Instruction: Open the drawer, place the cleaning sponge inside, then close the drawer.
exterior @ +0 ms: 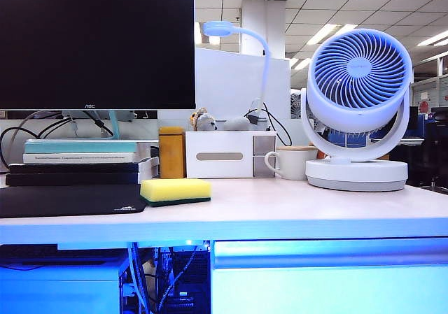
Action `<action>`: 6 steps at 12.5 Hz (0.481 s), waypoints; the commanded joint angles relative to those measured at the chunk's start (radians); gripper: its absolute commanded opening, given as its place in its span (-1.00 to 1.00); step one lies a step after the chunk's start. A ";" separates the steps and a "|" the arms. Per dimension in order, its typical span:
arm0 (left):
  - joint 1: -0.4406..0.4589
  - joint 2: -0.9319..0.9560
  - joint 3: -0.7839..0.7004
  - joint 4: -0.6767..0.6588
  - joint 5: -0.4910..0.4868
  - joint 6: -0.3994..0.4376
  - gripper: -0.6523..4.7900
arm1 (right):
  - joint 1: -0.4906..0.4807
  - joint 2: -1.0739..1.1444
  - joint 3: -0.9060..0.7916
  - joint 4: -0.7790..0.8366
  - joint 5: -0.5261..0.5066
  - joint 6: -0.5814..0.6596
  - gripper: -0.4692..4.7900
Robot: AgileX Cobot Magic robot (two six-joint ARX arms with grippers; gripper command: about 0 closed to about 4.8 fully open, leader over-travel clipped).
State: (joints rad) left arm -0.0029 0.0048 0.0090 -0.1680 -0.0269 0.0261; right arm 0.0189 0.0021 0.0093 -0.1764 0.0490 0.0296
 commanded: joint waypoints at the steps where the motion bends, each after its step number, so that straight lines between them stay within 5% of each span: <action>1: 0.000 -0.002 -0.005 -0.020 0.001 0.003 -0.69 | 0.000 -0.001 -0.009 0.005 0.000 0.004 -0.82; 3: 0.000 -0.002 -0.004 -0.006 0.001 -0.008 -0.78 | 0.000 -0.001 -0.006 0.024 0.001 0.005 -0.82; 6: 0.000 0.003 0.156 0.079 -0.062 -0.139 -0.78 | 0.000 -0.001 0.102 0.025 0.089 0.080 -0.83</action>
State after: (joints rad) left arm -0.0029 0.0048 0.1368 -0.1009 -0.0761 -0.1066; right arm 0.0189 0.0025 0.0872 -0.1730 0.1169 0.0898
